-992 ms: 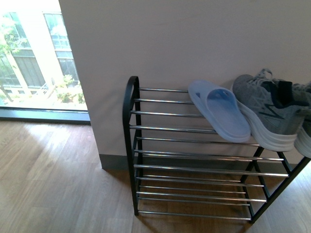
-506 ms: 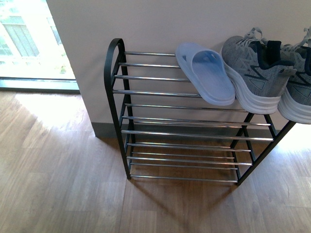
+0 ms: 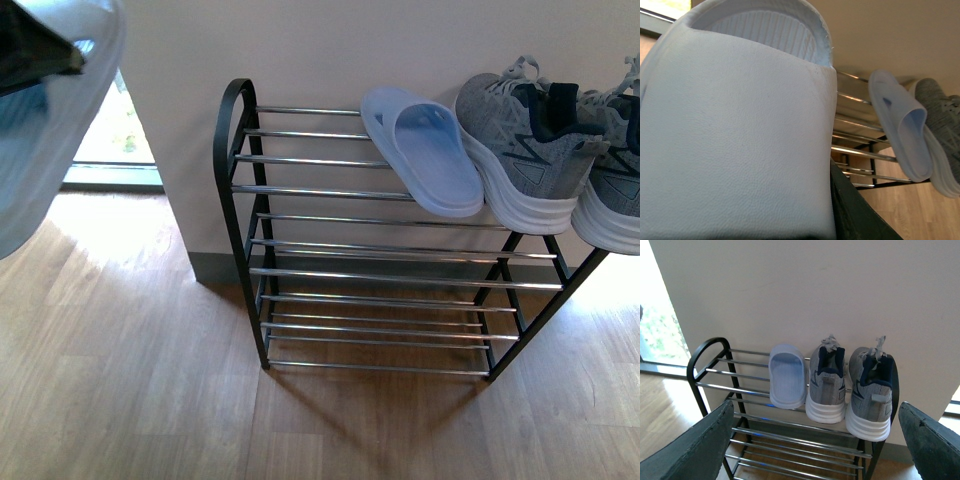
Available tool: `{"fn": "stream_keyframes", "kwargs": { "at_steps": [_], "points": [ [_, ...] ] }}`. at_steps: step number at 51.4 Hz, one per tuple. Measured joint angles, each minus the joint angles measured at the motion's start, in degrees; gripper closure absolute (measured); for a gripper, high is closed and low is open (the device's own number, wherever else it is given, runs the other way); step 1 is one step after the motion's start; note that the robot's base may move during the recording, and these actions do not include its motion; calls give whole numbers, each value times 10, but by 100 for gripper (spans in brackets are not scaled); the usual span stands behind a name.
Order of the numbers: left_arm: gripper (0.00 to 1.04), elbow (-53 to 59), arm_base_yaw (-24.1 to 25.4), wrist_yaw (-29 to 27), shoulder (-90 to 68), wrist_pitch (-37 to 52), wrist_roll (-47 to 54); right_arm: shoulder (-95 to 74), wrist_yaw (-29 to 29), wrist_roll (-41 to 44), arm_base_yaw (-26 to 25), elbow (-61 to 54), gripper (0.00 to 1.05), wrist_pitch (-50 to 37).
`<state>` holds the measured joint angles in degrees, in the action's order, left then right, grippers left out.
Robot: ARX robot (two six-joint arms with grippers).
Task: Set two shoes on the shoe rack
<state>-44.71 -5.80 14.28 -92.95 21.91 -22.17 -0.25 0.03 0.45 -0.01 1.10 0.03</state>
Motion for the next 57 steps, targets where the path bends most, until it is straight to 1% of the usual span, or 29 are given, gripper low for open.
{"fn": "stream_keyframes", "kwargs": {
  "at_steps": [6,18,36,57],
  "points": [
    [103,-77,-16,26,-82,25,-35,0,0,0,0,0,9,0],
    [103,-185,-46,54,-185,30,-93,0,0,0,0,0,9,0],
    [103,-337,-113,68,-294,17,-153,0,0,0,0,0,9,0],
    [103,-449,-124,68,-393,-2,-202,0,0,0,0,0,9,0]
  ]
}}
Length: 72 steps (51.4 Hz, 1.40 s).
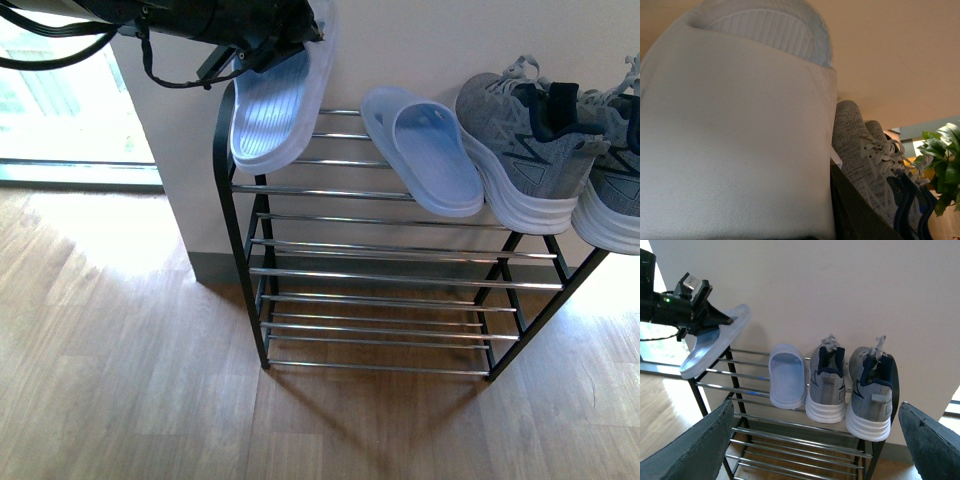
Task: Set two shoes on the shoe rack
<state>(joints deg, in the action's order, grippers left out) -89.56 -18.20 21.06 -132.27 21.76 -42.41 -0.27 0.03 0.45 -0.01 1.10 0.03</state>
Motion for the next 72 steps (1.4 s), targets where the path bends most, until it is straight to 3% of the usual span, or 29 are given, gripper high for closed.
{"fn": "stream_keyframes", "kwargs": {
  "at_steps": [37,56,67,72],
  "points": [
    [103,-111,-15,2,-128,-19,-50,0,0,0,0,0,9,0],
    [52,-99,-13,19,-128,26,-80,0,0,0,0,0,9,0],
    [8,11,-18,45,-33,71,-146,0,0,0,0,0,9,0],
    [10,43,-21,44,17,68,-159,0,0,0,0,0,9,0]
  ]
}}
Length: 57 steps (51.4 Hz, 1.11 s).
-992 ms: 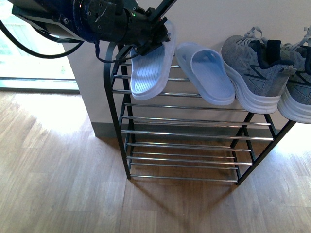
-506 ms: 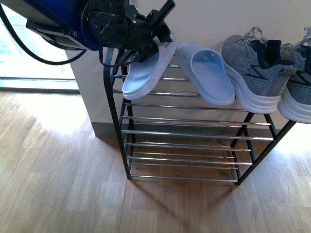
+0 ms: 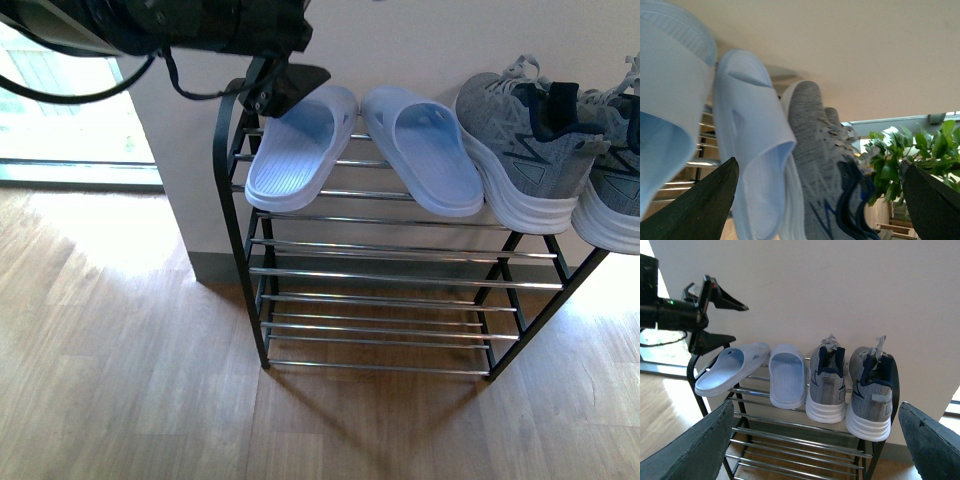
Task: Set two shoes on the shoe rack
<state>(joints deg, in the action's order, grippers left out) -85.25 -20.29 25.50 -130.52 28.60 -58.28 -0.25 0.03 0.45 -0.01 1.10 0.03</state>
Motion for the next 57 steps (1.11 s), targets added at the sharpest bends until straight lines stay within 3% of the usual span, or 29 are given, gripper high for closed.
{"fn": "stream_keyframes", "kwargs": {
  "at_steps": [8,18,43,46,48,50,53,57],
  "points": [
    [9,53,-1,-9,85,-30,0,0,0,0,0,0,9,0],
    [9,132,32,-101,219,-136,100,0,0,0,0,0,9,0],
    [9,414,215,-349,550,-193,297,0,0,0,0,0,9,0],
    [9,435,224,-358,583,-193,319,0,0,0,0,0,9,0],
    [12,444,226,-335,584,-165,346,0,0,0,0,0,9,0],
    [19,477,230,-280,584,-73,386,0,0,0,0,0,9,0],
    [28,526,231,-242,586,30,453,0,0,0,0,0,9,0],
    [40,583,214,-250,602,120,513,0,0,0,0,0,9,0]
  ]
}}
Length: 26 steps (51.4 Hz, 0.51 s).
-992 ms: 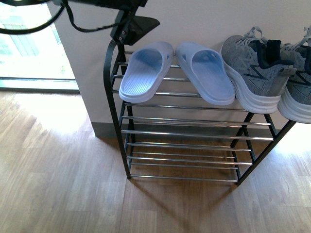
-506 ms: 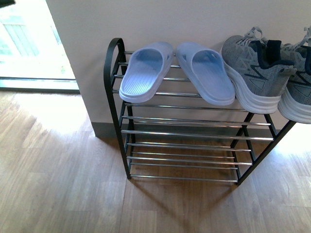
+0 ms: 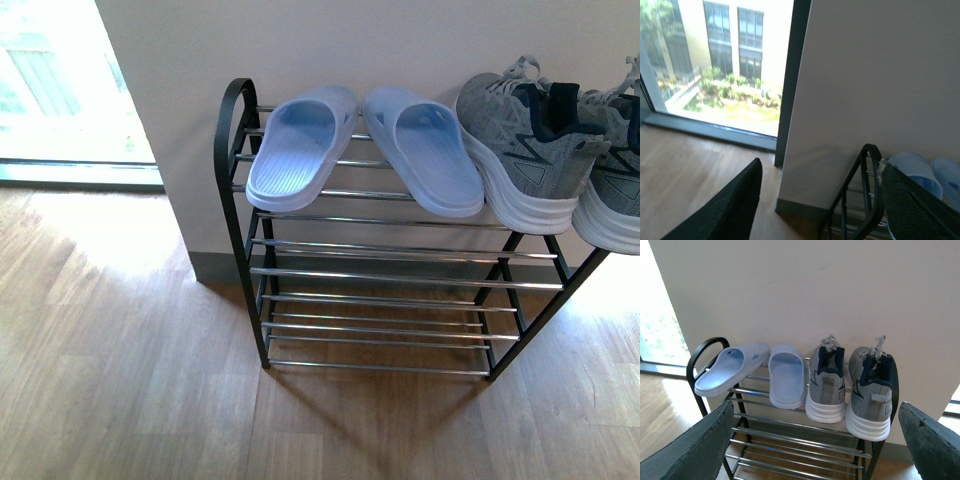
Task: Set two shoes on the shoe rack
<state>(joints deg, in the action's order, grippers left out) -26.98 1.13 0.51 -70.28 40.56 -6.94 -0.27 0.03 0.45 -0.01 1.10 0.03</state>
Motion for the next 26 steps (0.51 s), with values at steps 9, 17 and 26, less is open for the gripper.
{"fn": "stream_keyframes", "kwargs": {
  "at_steps": [9,17,26],
  "points": [
    [70,75,-10,-5,63,41,50,0,0,0,0,0,9,0],
    [97,128,-10,-5,108,41,59,0,0,0,0,0,9,0],
    [103,176,-10,-5,174,27,62,0,0,0,0,0,9,0]
  ]
}}
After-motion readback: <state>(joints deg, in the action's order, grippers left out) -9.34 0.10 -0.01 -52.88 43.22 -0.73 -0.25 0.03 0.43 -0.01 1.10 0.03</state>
